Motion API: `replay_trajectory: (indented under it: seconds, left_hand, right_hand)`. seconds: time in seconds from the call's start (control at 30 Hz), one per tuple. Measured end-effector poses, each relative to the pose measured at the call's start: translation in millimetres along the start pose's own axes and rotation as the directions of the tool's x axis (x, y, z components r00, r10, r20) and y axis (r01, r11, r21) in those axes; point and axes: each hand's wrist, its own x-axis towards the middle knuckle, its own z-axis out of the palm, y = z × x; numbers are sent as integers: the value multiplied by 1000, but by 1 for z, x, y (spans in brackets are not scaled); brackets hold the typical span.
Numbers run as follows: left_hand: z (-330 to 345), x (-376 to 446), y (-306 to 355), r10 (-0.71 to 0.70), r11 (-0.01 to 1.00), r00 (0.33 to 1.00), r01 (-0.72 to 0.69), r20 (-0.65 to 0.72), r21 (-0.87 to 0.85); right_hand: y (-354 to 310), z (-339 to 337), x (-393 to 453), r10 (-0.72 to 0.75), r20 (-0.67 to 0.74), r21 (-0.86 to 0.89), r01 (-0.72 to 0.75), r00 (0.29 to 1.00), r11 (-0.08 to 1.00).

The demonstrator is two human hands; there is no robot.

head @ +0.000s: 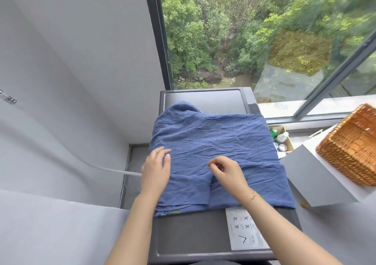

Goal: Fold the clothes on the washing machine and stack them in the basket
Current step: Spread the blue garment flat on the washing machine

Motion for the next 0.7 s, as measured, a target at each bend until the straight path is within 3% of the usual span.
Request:
replay_trajectory:
  seconds: [0.13, 0.27, 0.4, 0.53, 0.7]
  left_hand:
    - [1, 68, 24, 12, 1000, 997, -12, 82, -1]
    - [8, 126, 53, -101, 993, 984, 109, 149, -42]
    - [23, 164, 77, -120, 992, 979, 127, 166, -28]
    - [46, 191, 78, -242, 970, 957, 233, 159, 74]
    - [62, 206, 71, -390, 920, 909, 378, 146, 107]
  right_hand:
    - [-2, -35, 53, 18, -30, -74, -20, 999, 997]
    - [6, -65, 109, 93, 5, -235, -89, 996, 968]
    - [16, -80, 153, 150, -28, -342, -151, 988, 927]
    - [27, -87, 179, 244, -33, -413, -236, 969, 880]
    - [40, -97, 188, 319, -150, -425, -352, 936, 834]
